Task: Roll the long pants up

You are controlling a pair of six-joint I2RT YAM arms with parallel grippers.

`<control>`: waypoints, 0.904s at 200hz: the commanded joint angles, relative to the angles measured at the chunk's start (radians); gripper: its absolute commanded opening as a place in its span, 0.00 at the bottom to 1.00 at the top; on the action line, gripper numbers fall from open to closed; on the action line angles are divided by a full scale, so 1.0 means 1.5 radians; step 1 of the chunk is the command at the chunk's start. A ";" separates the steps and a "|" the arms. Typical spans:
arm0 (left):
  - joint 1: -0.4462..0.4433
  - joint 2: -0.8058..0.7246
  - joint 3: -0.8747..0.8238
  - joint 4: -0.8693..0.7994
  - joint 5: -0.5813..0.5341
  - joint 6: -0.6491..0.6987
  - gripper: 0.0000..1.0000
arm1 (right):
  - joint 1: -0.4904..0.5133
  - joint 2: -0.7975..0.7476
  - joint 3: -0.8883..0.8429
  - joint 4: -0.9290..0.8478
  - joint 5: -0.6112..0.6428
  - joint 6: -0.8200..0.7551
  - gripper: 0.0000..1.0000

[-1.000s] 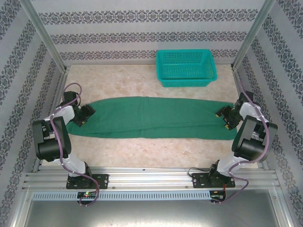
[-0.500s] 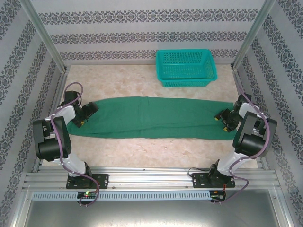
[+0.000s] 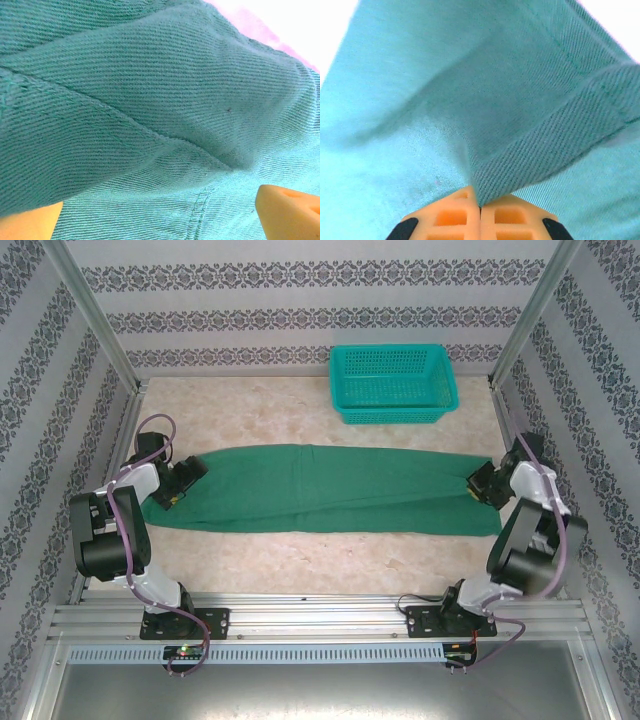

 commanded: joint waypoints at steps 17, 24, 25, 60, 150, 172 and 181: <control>-0.003 -0.026 0.015 -0.036 -0.062 0.017 1.00 | -0.001 -0.112 0.026 -0.086 0.011 -0.005 0.00; -0.003 -0.041 0.014 -0.042 -0.073 0.018 1.00 | -0.001 -0.121 0.032 -0.099 0.009 -0.008 0.00; -0.003 -0.043 0.014 -0.043 -0.075 0.018 1.00 | -0.001 -0.123 0.032 -0.101 0.009 -0.009 0.00; -0.002 -0.069 0.029 -0.068 -0.088 0.024 1.00 | -0.001 -0.180 0.025 -0.145 0.036 -0.016 0.00; 0.025 -0.083 0.007 -0.058 -0.068 0.022 1.00 | -0.023 -0.148 -0.064 -0.135 0.051 -0.040 0.36; 0.028 -0.082 0.018 -0.068 -0.063 0.026 1.00 | -0.051 -0.138 -0.043 -0.118 0.035 -0.031 0.53; 0.028 -0.084 0.018 -0.077 -0.064 0.027 1.00 | -0.060 -0.131 -0.029 -0.113 0.033 -0.029 0.54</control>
